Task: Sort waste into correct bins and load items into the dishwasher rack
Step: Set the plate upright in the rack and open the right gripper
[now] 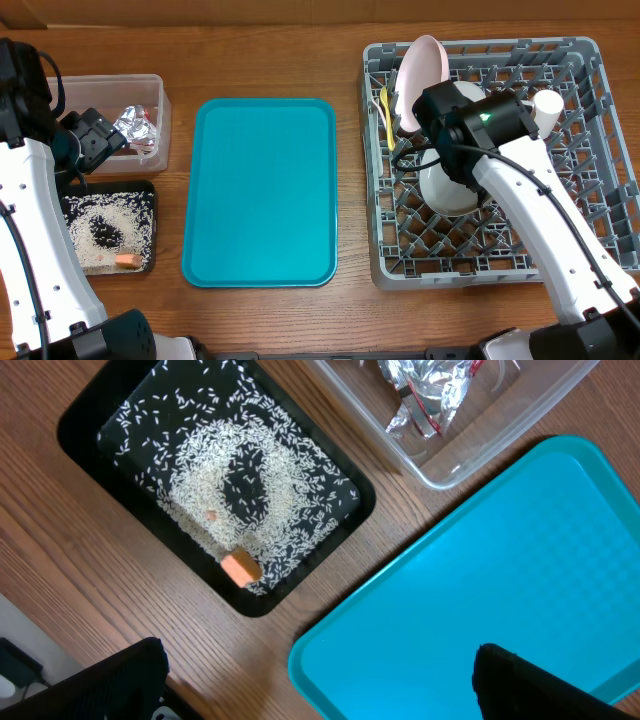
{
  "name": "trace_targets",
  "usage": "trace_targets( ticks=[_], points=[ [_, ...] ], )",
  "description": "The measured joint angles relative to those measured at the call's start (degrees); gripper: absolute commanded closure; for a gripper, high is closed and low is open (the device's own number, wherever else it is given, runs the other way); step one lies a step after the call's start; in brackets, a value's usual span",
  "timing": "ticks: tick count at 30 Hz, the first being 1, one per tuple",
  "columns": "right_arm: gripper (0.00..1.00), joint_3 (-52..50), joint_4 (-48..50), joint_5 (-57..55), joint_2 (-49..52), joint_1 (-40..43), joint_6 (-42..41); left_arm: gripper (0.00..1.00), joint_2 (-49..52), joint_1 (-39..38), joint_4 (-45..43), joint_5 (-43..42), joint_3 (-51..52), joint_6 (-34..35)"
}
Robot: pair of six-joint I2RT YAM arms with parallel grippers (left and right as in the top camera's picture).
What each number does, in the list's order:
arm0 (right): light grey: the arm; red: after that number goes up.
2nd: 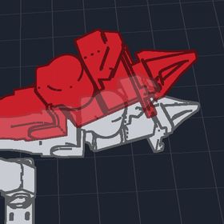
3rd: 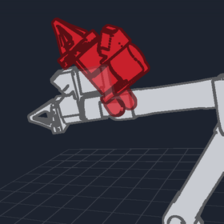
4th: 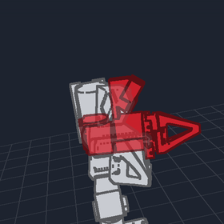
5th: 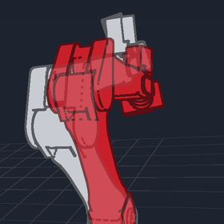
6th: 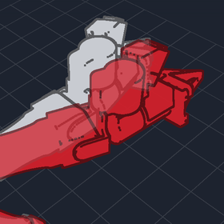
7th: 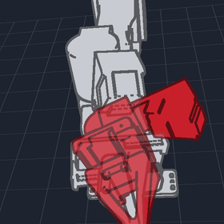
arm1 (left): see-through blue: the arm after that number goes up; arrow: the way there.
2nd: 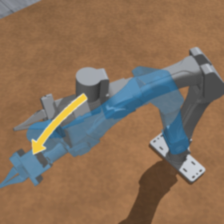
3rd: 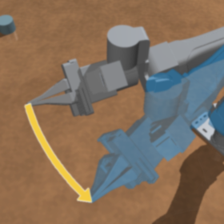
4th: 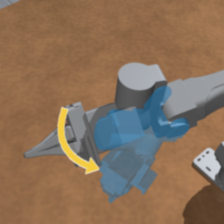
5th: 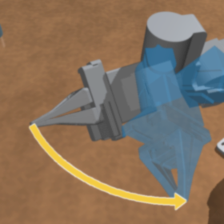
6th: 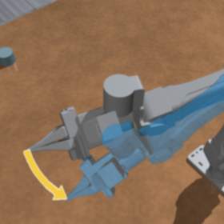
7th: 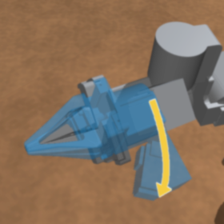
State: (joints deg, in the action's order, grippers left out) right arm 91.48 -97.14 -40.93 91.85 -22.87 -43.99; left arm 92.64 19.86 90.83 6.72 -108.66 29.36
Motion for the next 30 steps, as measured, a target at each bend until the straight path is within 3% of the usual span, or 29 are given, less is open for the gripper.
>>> trace_targets(
  ticks=[22, 24, 25, 27, 28, 30],
  points=[
    [0.94, -2.6, 0.2, 0.7, 0.0, -3.8, -1.4, 0.0, 0.0, 0.0, 0.0, 0.0, 0.0, 0.0],
    [0.87, -2.6, 0.3, 0.6, 0.0, -4.9, -1.4, 0.0, 0.0, 0.0, 0.0, 0.0, 0.0, 0.0],
    [0.76, -2.6, 0.3, 0.7, 0.0, -5.5, -1.5, 0.0, 0.0, 0.0, 0.0, 0.0, 0.0, 0.0],
    [0.4, -2.6, 0.5, 1.2, 0.0, -7.3, -1.6, 0.0, 0.0, 0.0, 0.0, 0.0, 0.0, 0.0],
    [0.11, -2.6, 0.5, 1.6, -0.1, -8.1, -1.8, 0.0, 0.0, 0.0, 0.0, 0.0, 0.0, 0.0],
    [0.0, -2.6, 0.5, 2.7, -0.1, -9.5, -2.0, 0.0, 0.0, 0.0, 0.0, 0.0, 0.0, 0.0]
  ],
)
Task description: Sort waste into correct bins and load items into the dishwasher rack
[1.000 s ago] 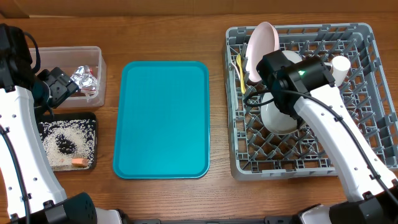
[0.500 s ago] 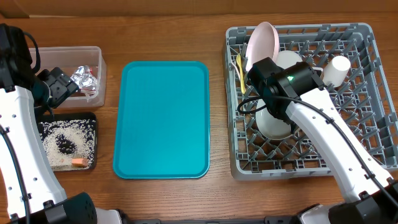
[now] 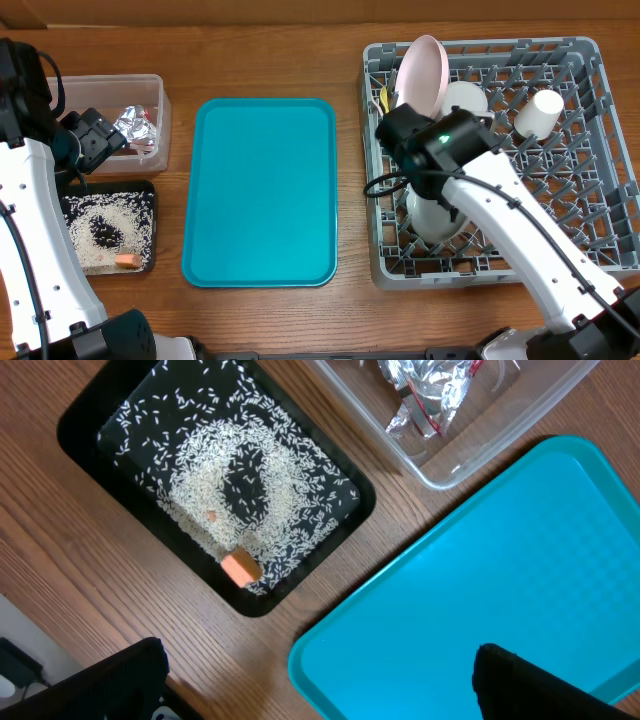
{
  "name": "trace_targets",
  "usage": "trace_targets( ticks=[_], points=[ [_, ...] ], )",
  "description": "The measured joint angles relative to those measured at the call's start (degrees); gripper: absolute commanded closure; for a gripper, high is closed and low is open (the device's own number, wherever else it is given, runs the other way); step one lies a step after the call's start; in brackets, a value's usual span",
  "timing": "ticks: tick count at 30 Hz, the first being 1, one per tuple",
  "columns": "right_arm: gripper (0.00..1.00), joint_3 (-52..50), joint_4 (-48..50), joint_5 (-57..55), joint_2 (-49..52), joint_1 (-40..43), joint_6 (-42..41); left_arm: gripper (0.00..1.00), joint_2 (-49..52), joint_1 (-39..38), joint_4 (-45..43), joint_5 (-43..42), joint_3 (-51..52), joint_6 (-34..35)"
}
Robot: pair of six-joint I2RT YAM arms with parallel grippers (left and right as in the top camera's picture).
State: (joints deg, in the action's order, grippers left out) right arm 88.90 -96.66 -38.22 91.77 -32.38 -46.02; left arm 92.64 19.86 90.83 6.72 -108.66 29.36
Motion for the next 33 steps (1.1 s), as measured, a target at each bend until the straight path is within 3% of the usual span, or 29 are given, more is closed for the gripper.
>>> trace_targets(
  ticks=[7, 20, 28, 33],
  points=[
    [0.0, 1.9, -0.4, 7.0, 0.0, -0.5, 0.0, 0.0, 0.0, 0.0, 0.0, 0.0, 0.0, 0.0],
    [0.0, 32.9, -0.2, 14.9, -2.4, 7.2, 6.0, 0.0, 0.0, 0.0, 0.0, 0.0, 0.0, 0.0],
    [0.0, 32.9, -0.3, 13.5, -16.8, 8.0, 7.8, 0.0, 0.0, 0.0, 0.0, 0.0, 0.0, 0.0],
    [0.0, 22.3, -0.4, 12.4, -32.5, 8.0, 6.6, 0.0, 0.0, 0.0, 0.0, 0.0, 0.0, 0.0]
  ],
)
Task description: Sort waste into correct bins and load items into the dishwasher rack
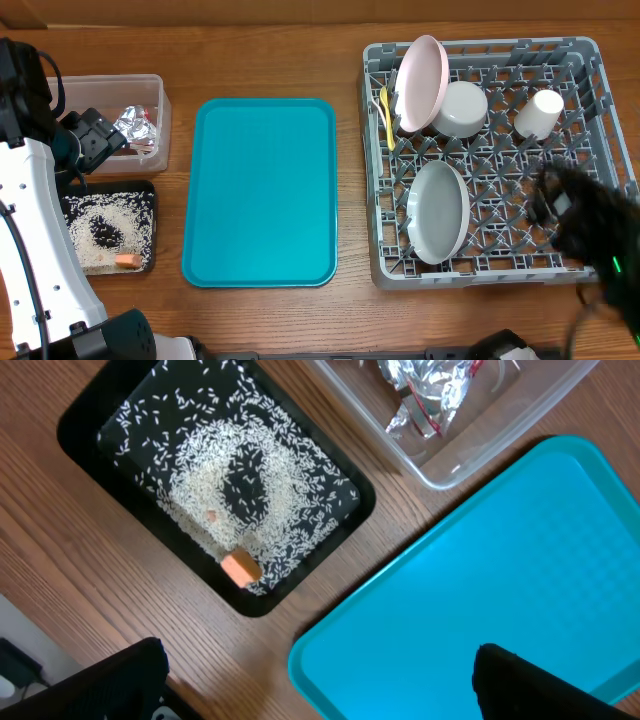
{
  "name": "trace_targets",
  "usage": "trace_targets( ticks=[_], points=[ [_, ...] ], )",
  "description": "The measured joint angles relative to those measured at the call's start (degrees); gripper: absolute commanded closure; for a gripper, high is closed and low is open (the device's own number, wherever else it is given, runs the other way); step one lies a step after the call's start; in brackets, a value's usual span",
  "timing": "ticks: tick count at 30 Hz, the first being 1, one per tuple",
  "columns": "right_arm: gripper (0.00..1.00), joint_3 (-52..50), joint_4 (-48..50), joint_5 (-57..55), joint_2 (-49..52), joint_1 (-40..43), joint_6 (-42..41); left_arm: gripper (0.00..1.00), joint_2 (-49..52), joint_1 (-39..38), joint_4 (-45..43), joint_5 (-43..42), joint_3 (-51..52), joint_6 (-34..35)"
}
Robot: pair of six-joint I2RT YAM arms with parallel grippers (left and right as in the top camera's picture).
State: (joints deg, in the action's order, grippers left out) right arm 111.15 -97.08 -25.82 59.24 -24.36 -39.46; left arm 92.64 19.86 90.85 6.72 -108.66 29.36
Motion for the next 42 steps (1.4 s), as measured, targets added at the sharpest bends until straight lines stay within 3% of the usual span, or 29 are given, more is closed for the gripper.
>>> trace_targets(
  ticks=[8, 24, 33, 42],
  points=[
    [0.0, -14.7, -0.5, 5.1, -10.1, 0.0, -4.5, 0.0, 0.0, 0.0, 0.0, 0.0, 0.0, 0.0],
    [0.0, -19.2, 2.9, 7.6, -10.3, 0.2, -3.1, 0.0, 0.0, 0.0, 0.0, 0.0, 0.0, 0.0],
    [0.0, -40.6, 28.0, 12.3, -17.5, 10.5, 8.0, 0.0, 0.0, 0.0, 0.0, 0.0, 0.0, 0.0],
    [0.0, -69.5, 53.9, 21.2, -40.4, 16.8, 18.9, 0.0, 0.0, 0.0, -0.1, 0.0, 0.2, 0.0]
  ],
)
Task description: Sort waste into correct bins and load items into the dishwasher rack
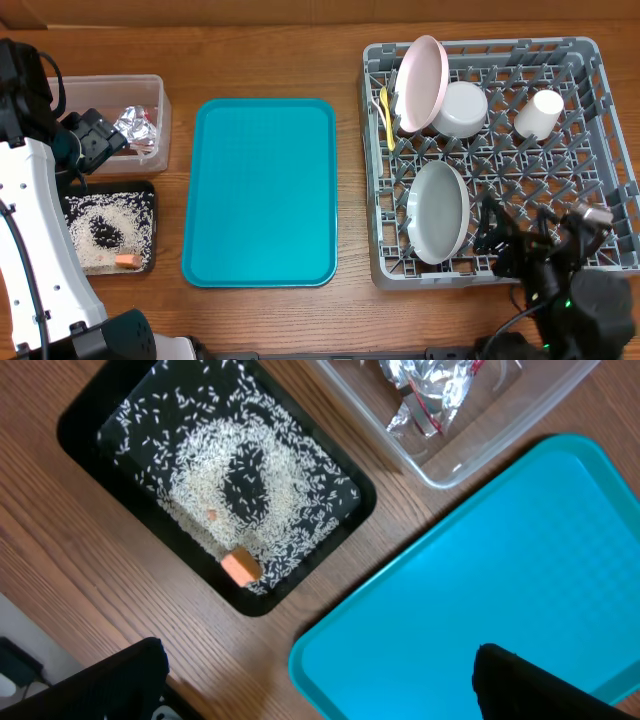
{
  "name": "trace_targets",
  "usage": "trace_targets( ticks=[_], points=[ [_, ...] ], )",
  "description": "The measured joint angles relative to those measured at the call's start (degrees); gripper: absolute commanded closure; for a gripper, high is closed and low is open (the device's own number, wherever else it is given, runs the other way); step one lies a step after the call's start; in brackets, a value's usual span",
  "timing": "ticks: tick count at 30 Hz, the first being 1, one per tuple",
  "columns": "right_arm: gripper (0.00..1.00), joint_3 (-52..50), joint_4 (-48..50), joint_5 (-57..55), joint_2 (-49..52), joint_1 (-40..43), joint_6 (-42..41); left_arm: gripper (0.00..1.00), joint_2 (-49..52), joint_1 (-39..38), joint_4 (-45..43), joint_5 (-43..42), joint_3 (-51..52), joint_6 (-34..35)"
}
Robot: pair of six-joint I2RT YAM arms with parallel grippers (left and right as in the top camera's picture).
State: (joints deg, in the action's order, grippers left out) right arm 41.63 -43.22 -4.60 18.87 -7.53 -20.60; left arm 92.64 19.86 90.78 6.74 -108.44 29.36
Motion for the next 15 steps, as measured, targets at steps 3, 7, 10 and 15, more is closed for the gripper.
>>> trace_targets(
  ticks=[3, 7, 10, 15],
  points=[
    [0.0, -7.6, 5.6, 0.4, -5.0, 0.5, 0.5, 0.0, 0.0, 0.0, 0.0, 0.0, 0.0, 0.0],
    [0.0, -17.5, 14.6, 1.3, -9.4, 0.7, 1.1, 0.0, 0.0, 0.0, 0.0, 0.0, 0.0, 0.0],
    [0.0, -24.3, 22.2, 2.0, -11.7, 0.7, 1.2, 0.0, 0.0, 0.0, 0.0, 0.0, 0.0, 0.0],
    [0.0, -32.7, 30.3, 3.3, -15.0, 0.7, 1.3, 0.0, 0.0, 0.0, 0.0, 0.0, 0.0, 0.0]
  ],
)
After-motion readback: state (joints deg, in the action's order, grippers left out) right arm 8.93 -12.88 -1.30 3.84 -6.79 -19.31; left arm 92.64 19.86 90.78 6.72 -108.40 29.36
